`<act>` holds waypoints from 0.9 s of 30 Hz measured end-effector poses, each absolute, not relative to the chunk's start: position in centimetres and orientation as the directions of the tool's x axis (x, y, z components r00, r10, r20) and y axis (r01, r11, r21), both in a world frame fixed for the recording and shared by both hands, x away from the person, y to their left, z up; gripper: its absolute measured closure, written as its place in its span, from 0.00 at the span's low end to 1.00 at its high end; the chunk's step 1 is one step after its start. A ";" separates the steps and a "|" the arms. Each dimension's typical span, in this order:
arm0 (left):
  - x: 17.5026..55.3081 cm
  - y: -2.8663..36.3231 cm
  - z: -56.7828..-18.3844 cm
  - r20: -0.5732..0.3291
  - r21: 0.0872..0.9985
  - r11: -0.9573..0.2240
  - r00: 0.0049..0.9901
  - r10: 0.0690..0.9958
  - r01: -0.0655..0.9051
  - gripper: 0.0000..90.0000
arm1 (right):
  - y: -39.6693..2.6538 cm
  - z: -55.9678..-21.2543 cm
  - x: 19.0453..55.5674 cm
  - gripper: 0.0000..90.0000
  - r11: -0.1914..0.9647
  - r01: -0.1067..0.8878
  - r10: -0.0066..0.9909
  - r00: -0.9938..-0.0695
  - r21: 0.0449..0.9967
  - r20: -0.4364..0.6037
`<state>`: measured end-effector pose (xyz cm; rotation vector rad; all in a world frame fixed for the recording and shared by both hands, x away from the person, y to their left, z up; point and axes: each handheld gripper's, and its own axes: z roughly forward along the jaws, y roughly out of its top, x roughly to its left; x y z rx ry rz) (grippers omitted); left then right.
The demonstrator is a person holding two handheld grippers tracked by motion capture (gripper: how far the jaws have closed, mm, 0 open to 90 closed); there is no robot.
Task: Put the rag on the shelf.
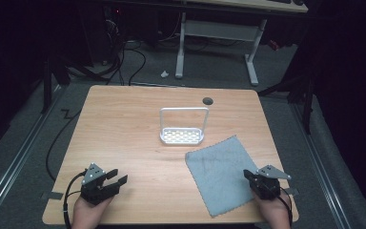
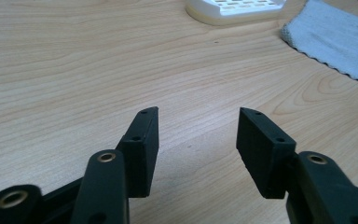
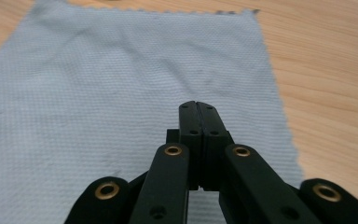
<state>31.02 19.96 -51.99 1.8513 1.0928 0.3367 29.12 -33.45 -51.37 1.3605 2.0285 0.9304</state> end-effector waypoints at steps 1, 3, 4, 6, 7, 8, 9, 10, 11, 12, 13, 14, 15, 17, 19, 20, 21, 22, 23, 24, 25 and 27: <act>31.0 20.0 -52.0 -0.206 0.822 -0.173 0.567 0.798 0.543 0.55 | -33.7 -51.4 29.4 1.00 0.258 0.579 0.937 -0.345 0.773 -0.054; 31.0 19.9 -52.0 -0.213 0.822 -0.168 0.567 0.796 0.545 0.54 | -34.0 -51.4 29.6 1.00 0.252 0.588 0.942 -0.331 0.769 -0.055; 30.9 19.8 -52.0 -0.211 0.821 -0.172 0.569 0.795 0.544 0.54 | -34.4 -51.8 30.1 1.00 0.239 0.611 0.951 -0.304 0.754 -0.055; 30.8 19.7 -52.0 -0.208 0.821 -0.177 0.572 0.793 0.543 0.54 | -34.7 -52.2 30.3 1.00 0.233 0.637 0.954 -0.295 0.735 -0.046; 30.8 19.6 -52.0 -0.206 0.821 -0.180 0.574 0.792 0.542 0.54 | -34.8 -52.4 30.3 1.00 0.233 0.648 0.955 -0.295 0.725 -0.043; 30.8 19.6 -52.0 -0.206 0.821 -0.180 0.574 0.792 0.542 0.54 | -34.8 -52.4 30.3 1.00 0.233 0.648 0.955 -0.295 0.725 -0.043; 30.7 19.6 -51.9 -0.210 0.822 -0.175 0.575 0.791 0.542 0.54 | -34.9 -52.6 30.3 1.00 0.233 0.651 0.954 -0.298 0.723 -0.039; 30.7 19.6 -51.9 -0.211 0.822 -0.174 0.575 0.791 0.541 0.53 | -34.9 -52.5 30.2 1.00 0.236 0.651 0.952 -0.302 0.721 -0.039; 30.7 19.5 -51.9 -0.210 0.824 -0.173 0.574 0.791 0.540 0.53 | -34.8 -52.5 30.1 1.00 0.241 0.650 0.951 -0.307 0.721 -0.040; 30.7 19.5 -51.9 -0.210 0.824 -0.173 0.574 0.791 0.540 0.53 | -34.6 -52.5 30.0 1.00 0.242 0.649 0.949 -0.314 0.721 -0.035; 30.6 19.5 -51.9 -0.208 0.823 -0.176 0.576 0.791 0.539 0.53 | -34.6 -52.5 30.0 1.00 0.242 0.649 0.949 -0.314 0.721 -0.035; 30.6 19.4 -51.8 -0.205 0.823 -0.182 0.581 0.788 0.538 0.53 | -34.1 -52.5 29.7 1.00 0.254 0.645 0.940 -0.340 0.721 -0.027; 30.6 19.3 -51.8 -0.203 0.823 -0.184 0.581 0.788 0.537 0.53 | -33.9 -52.5 29.6 1.00 0.261 0.642 0.937 -0.349 0.721 -0.029; 30.6 19.3 -51.8 -0.206 0.823 -0.183 0.582 0.787 0.538 0.52 | -33.4 -52.5 29.3 1.00 0.271 0.639 0.927 -0.375 0.720 -0.016; 30.5 19.2 -51.8 -0.208 0.823 -0.182 0.584 0.785 0.538 0.52 | -32.8 -52.6 29.1 1.00 0.281 0.633 0.916 -0.401 0.721 -0.005; 30.5 19.1 -51.8 -0.210 0.823 -0.181 0.584 0.784 0.539 0.52 | -32.6 -52.6 29.0 1.00 0.285 0.632 0.911 -0.412 0.721 0.001; 30.5 19.1 -51.8 -0.211 0.820 -0.183 0.585 0.783 0.542 0.52 | -32.2 -52.6 28.9 1.00 0.286 0.634 0.908 -0.420 0.719 0.009; 30.4 19.0 -51.8 -0.214 0.820 -0.182 0.585 0.782 0.542 0.52 | -31.8 -52.6 28.7 1.00 0.292 0.630 0.901 -0.434 0.720 0.015; 30.4 18.8 -51.8 -0.215 0.819 -0.181 0.585 0.782 0.544 0.53 | -31.5 -52.6 28.7 1.00 0.297 0.630 0.895 -0.445 0.718 0.020; 30.4 18.8 -51.8 -0.215 0.819 -0.181 0.585 0.782 0.544 0.53 | -31.1 -52.6 28.6 1.00 0.304 0.625 0.889 -0.457 0.719 0.021; 30.3 18.4 -51.8 -0.232 0.816 -0.173 0.586 0.777 0.551 0.53 | -30.7 -52.6 28.5 1.00 0.315 0.620 0.882 -0.471 0.719 0.020; 30.2 18.1 -51.7 -0.238 0.814 -0.172 0.589 0.773 0.554 0.54 | -30.3 -52.6 28.4 1.00 0.326 0.615 0.874 -0.486 0.718 0.019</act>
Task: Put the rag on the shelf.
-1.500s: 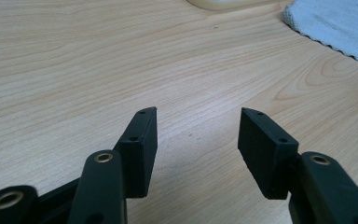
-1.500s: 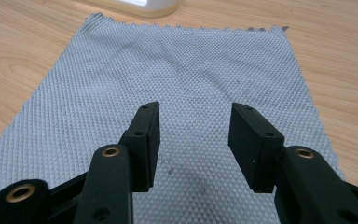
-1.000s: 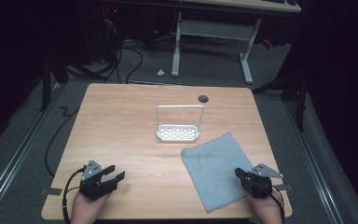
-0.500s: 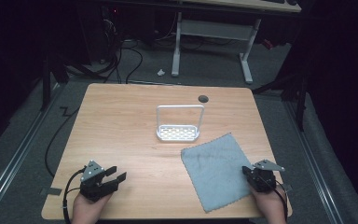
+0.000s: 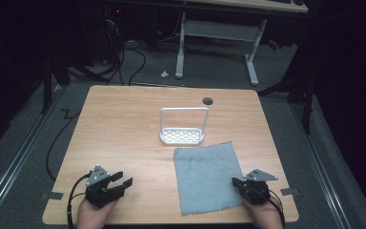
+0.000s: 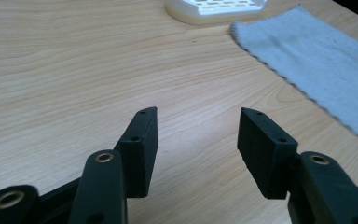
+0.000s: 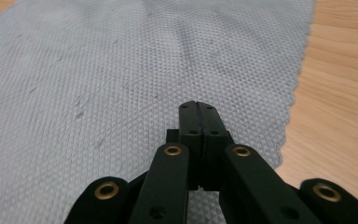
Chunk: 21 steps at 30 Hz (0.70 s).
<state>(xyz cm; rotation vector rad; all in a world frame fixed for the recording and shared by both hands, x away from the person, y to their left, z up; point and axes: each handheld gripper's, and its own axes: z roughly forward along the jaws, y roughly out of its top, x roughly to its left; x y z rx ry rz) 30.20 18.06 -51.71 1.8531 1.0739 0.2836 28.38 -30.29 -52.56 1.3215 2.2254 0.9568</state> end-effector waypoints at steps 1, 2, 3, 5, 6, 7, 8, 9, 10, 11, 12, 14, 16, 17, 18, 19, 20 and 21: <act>30.1 17.5 -51.7 -0.242 0.813 -0.175 0.596 0.766 0.555 0.54 | -29.9 -52.6 28.3 1.00 0.335 0.611 0.867 -0.499 0.718 0.020; 30.1 17.1 -51.6 -0.239 0.814 -0.181 0.603 0.761 0.552 0.56 | -29.4 -52.6 28.1 1.00 0.348 0.606 0.859 -0.512 0.716 0.017; 30.0 16.3 -51.6 -0.234 0.812 -0.197 0.616 0.752 0.549 0.57 | -28.6 -52.5 27.9 1.00 0.371 0.595 0.846 -0.534 0.712 0.005; 30.1 15.2 -51.5 -0.229 0.810 -0.214 0.630 0.742 0.546 0.60 | -28.4 -52.5 27.9 1.00 0.382 0.591 0.843 -0.538 0.710 -0.006; 30.5 13.1 -51.6 -0.219 0.796 -0.256 0.655 0.724 0.549 0.64 | -28.1 -52.3 27.7 1.00 0.395 0.578 0.844 -0.536 0.714 -0.033; 30.6 12.2 -51.6 -0.199 0.791 -0.280 0.661 0.723 0.544 0.68 | -28.1 -52.1 27.7 1.00 0.390 0.570 0.846 -0.532 0.723 -0.038; 30.6 12.2 -51.6 -0.199 0.791 -0.280 0.661 0.723 0.544 0.76 | -28.3 -52.0 27.7 1.00 0.382 0.566 0.850 -0.526 0.731 -0.038; 30.8 11.3 -51.6 -0.194 0.789 -0.290 0.667 0.719 0.542 0.76 | -28.3 -52.0 27.7 1.00 0.382 0.566 0.850 -0.526 0.731 -0.038; 31.0 10.3 -51.8 -0.194 0.785 -0.299 0.674 0.713 0.542 0.81 | -28.4 -51.9 27.7 1.00 0.373 0.564 0.855 -0.518 0.736 -0.036; 31.3 9.3 -51.9 -0.193 0.777 -0.313 0.680 0.707 0.546 0.86 | -28.7 -51.8 27.7 1.00 0.362 0.565 0.861 -0.508 0.742 -0.033; 31.6 7.4 -52.4 -0.198 0.765 -0.331 0.690 0.696 0.553 0.92 | -29.3 -51.7 27.6 1.00 0.342 0.567 0.870 -0.493 0.750 -0.024; 31.6 6.4 -52.5 -0.196 0.761 -0.343 0.699 0.688 0.551 0.95 | -29.5 -51.7 27.7 1.00 0.340 0.565 0.872 -0.490 0.752 -0.026; 31.4 4.6 -52.7 -0.184 0.759 -0.369 0.720 0.669 0.537 0.96 | -30.1 -51.7 27.7 1.00 0.325 0.569 0.879 -0.477 0.755 -0.019; 31.3 3.4 -52.8 -0.167 0.754 -0.396 0.736 0.656 0.524 0.96 | -30.2 -51.7 27.7 1.00 0.321 0.572 0.880 -0.474 0.755 -0.015; 31.3 3.4 -52.8 -0.167 0.754 -0.396 0.736 0.656 0.524 0.96 | -30.3 -51.8 27.8 1.00 0.319 0.572 0.882 -0.472 0.756 -0.015; 31.3 2.5 -53.0 -0.140 0.740 -0.433 0.748 0.649 0.514 0.96 | -30.5 -51.8 27.8 1.00 0.318 0.572 0.881 -0.473 0.756 -0.013; 31.3 2.5 -53.0 -0.140 0.740 -0.433 0.748 0.649 0.514 0.97 | -30.5 -51.8 27.8 1.00 0.318 0.572 0.881 -0.473 0.756 -0.013; 31.3 2.5 -53.0 -0.129 0.743 -0.438 0.750 0.649 0.507 0.97 | -30.5 -51.8 27.9 1.00 0.315 0.575 0.881 -0.473 0.756 -0.007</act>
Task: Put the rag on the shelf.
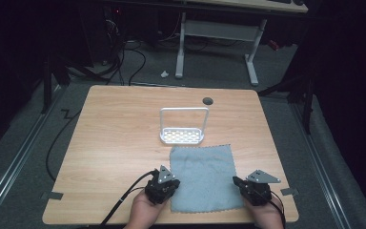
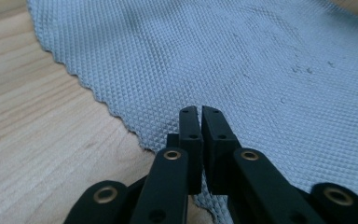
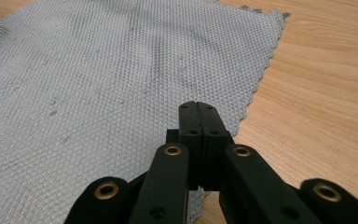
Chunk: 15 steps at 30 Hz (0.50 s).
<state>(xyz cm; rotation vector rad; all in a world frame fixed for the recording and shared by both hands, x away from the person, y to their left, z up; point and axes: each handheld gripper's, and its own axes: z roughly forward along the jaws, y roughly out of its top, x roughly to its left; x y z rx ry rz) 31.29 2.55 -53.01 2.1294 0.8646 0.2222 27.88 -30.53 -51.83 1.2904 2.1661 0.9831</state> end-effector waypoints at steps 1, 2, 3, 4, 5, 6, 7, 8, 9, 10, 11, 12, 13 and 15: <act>31.3 2.5 -53.0 -0.129 0.743 -0.438 0.750 0.649 0.507 0.97 | -30.5 -51.8 27.9 1.00 0.315 0.575 0.881 -0.473 0.756 -0.007; 31.3 2.7 -53.0 -0.124 0.741 -0.443 0.751 0.649 0.505 0.97 | -30.5 -51.8 27.9 1.00 0.316 0.574 0.880 -0.474 0.756 -0.008; 31.2 3.0 -53.0 -0.112 0.739 -0.451 0.752 0.650 0.500 0.98 | -30.5 -51.8 27.9 1.00 0.315 0.574 0.880 -0.474 0.756 -0.007; 31.1 3.4 -52.9 -0.103 0.740 -0.455 0.751 0.652 0.496 0.98 | -30.2 -51.8 27.9 1.00 0.321 0.569 0.877 -0.481 0.757 -0.011; 31.0 3.9 -52.9 -0.096 0.738 -0.458 0.748 0.656 0.496 0.98 | -30.2 -51.8 27.9 1.00 0.321 0.569 0.877 -0.481 0.757 -0.011; 30.7 5.2 -52.9 -0.104 0.734 -0.451 0.741 0.664 0.507 0.98 | -29.9 -51.7 27.9 1.00 0.331 0.561 0.871 -0.491 0.759 -0.017; 30.7 5.2 -52.9 -0.104 0.734 -0.451 0.741 0.664 0.507 0.98 | -29.9 -51.7 27.9 1.00 0.331 0.561 0.871 -0.491 0.759 -0.017; 30.3 6.4 -52.8 -0.096 0.729 -0.458 0.739 0.667 0.509 0.98 | -29.5 -51.8 27.9 1.00 0.342 0.557 0.865 -0.502 0.757 -0.022; 30.0 7.1 -52.8 -0.096 0.728 -0.457 0.736 0.670 0.511 0.97 | -29.2 -51.8 27.9 1.00 0.348 0.554 0.863 -0.505 0.756 -0.027; 30.0 7.1 -52.8 -0.096 0.728 -0.457 0.736 0.670 0.511 0.97 | -29.2 -51.8 27.9 1.00 0.348 0.554 0.863 -0.505 0.756 -0.027; 29.8 7.8 -52.8 -0.102 0.725 -0.453 0.733 0.673 0.518 0.97 | -29.0 -51.8 27.9 1.00 0.352 0.551 0.860 -0.509 0.757 -0.030; 29.6 9.0 -52.7 -0.118 0.723 -0.438 0.721 0.683 0.534 0.95 | -28.6 -51.7 27.9 1.00 0.353 0.546 0.855 -0.517 0.760 -0.025; 29.6 9.4 -52.6 -0.119 0.728 -0.430 0.716 0.688 0.534 0.94 | -28.4 -51.7 27.9 1.00 0.344 0.546 0.853 -0.521 0.764 -0.011; 30.1 9.9 -52.3 -0.129 0.744 -0.395 0.696 0.707 0.539 0.88 | -27.8 -51.6 28.2 1.00 0.341 0.536 0.849 -0.528 0.772 -0.008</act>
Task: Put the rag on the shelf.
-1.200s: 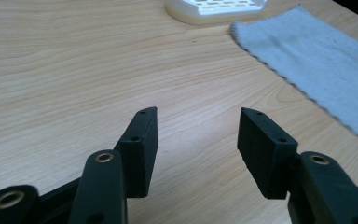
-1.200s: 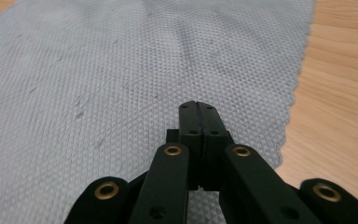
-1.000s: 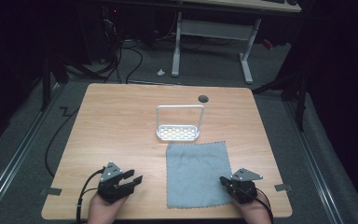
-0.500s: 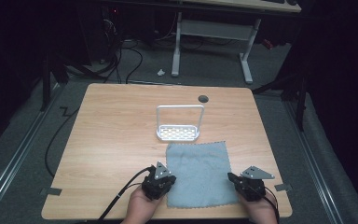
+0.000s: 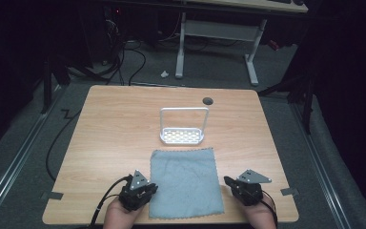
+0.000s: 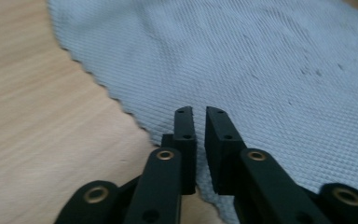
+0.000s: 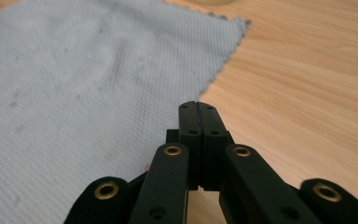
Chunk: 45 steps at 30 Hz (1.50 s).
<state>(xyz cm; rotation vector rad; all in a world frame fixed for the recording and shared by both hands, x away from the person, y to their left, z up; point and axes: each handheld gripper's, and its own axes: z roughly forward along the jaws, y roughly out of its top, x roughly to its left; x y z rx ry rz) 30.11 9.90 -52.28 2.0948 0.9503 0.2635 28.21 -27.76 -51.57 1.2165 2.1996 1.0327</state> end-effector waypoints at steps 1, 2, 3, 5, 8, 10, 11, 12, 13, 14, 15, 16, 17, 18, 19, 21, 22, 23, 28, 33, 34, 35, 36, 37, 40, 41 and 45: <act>30.1 9.9 -52.3 -0.129 0.744 -0.395 0.696 0.707 0.539 0.86 | -27.8 -51.6 28.2 1.00 0.341 0.536 0.849 -0.528 0.772 -0.008; 31.5 10.0 -51.8 -0.144 0.755 -0.360 0.675 0.723 0.547 0.84 | -26.8 -51.5 29.1 1.00 0.323 0.541 0.843 -0.538 0.777 0.024; 31.5 10.0 -51.8 -0.144 0.755 -0.360 0.675 0.723 0.547 0.82 | -26.8 -51.5 29.1 1.00 0.323 0.541 0.843 -0.538 0.777 0.024; 33.8 9.0 -51.5 -0.117 0.756 -0.366 0.662 0.741 0.543 0.79 | -25.4 -51.4 30.8 1.00 0.360 0.534 0.837 -0.546 0.765 -0.013; 35.2 8.0 -51.6 -0.086 0.739 -0.399 0.664 0.743 0.543 0.80 | -24.3 -51.9 33.0 1.00 0.374 0.554 0.843 -0.537 0.744 -0.024; 35.4 7.7 -51.8 -0.072 0.731 -0.417 0.669 0.740 0.540 0.81 | -23.9 -52.4 34.0 1.00 0.387 0.567 0.844 -0.536 0.727 -0.030; 35.5 7.6 -52.0 -0.065 0.722 -0.427 0.668 0.742 0.544 0.81 | -23.9 -52.4 34.0 1.00 0.387 0.567 0.844 -0.536 0.727 -0.030; 35.5 7.6 -52.5 -0.058 0.712 -0.440 0.670 0.740 0.547 0.81 | -23.7 -52.7 34.3 1.00 0.398 0.567 0.839 -0.542 0.721 -0.037; 35.5 7.6 -52.5 -0.058 0.712 -0.440 0.670 0.740 0.547 0.82 | -23.7 -52.7 34.3 1.00 0.398 0.567 0.839 -0.542 0.721 -0.037; 35.1 7.8 -52.6 -0.057 0.720 -0.437 0.673 0.737 0.539 0.82 | -23.8 -52.7 34.1 1.00 0.402 0.572 0.835 -0.549 0.715 -0.032; 34.8 7.9 -52.6 -0.060 0.719 -0.439 0.677 0.734 0.539 0.83 | -23.8 -52.6 33.7 1.00 0.409 0.570 0.830 -0.557 0.713 -0.031; 34.8 7.9 -52.6 -0.060 0.719 -0.439 0.677 0.734 0.539 0.84 | -23.8 -52.6 33.7 1.00 0.409 0.570 0.830 -0.557 0.713 -0.031; 33.8 8.2 -52.6 -0.045 0.716 -0.461 0.693 0.720 0.525 0.84 | -23.9 -52.5 32.4 1.00 0.407 0.577 0.818 -0.575 0.708 -0.003; 33.8 8.2 -52.6 -0.045 0.716 -0.461 0.693 0.720 0.525 0.84 | -23.9 -52.5 31.9 1.00 0.412 0.576 0.811 -0.585 0.706 0.005; 33.2 8.4 -52.6 -0.052 0.715 -0.461 0.698 0.714 0.525 0.84 | -23.9 -52.5 31.9 1.00 0.412 0.576 0.811 -0.585 0.706 0.005; 31.2 9.2 -52.7 -0.074 0.723 -0.460 0.721 0.689 0.515 0.84 | -23.9 -52.5 29.3 1.00 0.439 0.561 0.783 -0.622 0.702 0.008; 31.2 9.2 -52.7 -0.074 0.723 -0.460 0.721 0.689 0.515 0.83 | -23.9 -52.5 29.3 1.00 0.439 0.561 0.783 -0.622 0.702 0.008; 30.8 9.4 -52.7 -0.083 0.724 -0.457 0.723 0.686 0.516 0.82 | -24.0 -52.5 28.2 0.98 0.448 0.549 0.772 -0.635 0.706 0.003; 33.5 10.7 -52.3 -0.113 0.765 -0.335 0.626 0.772 0.550 0.74 | -24.4 -51.8 28.1 0.96 0.388 0.522 0.789 -0.614 0.760 0.020; 36.2 9.8 -53.2 -0.116 0.748 -0.338 0.614 0.781 0.571 0.76 | -24.7 -52.3 28.3 0.95 0.396 0.526 0.797 -0.604 0.753 0.002; 36.2 9.8 -53.2 -0.116 0.748 -0.338 0.614 0.781 0.571 0.78 | -24.8 -52.3 28.2 0.95 0.392 0.524 0.800 -0.600 0.756 0.001; 36.3 9.6 -53.3 -0.116 0.755 -0.338 0.622 0.774 0.562 0.80 | -25.0 -52.3 28.2 0.95 0.383 0.525 0.804 -0.594 0.760 0.005; 36.3 9.6 -53.3 -0.109 0.756 -0.344 0.625 0.773 0.557 0.81 | -25.1 -52.2 28.2 0.94 0.377 0.527 0.808 -0.589 0.762 0.008; 36.2 9.5 -53.3 -0.104 0.757 -0.346 0.625 0.773 0.554 0.82 | -25.2 -52.2 28.2 0.94 0.377 0.521 0.808 -0.589 0.765 0.002; 36.0 9.6 -53.4 -0.105 0.761 -0.346 0.631 0.769 0.549 0.86 | -25.3 -52.3 28.2 0.92 0.373 0.519 0.813 -0.582 0.769 -0.001; 35.9 9.6 -53.4 -0.103 0.764 -0.349 0.636 0.765 0.543 0.88 | -25.3 -52.3 28.3 0.90 0.366 0.522 0.815 -0.580 0.770 0.006; 35.9 9.6 -53.4 -0.111 0.761 -0.354 0.646 0.755 0.544 0.96 | -25.1 -52.2 29.2 0.80 0.295 0.546 0.853 -0.520 0.784 0.042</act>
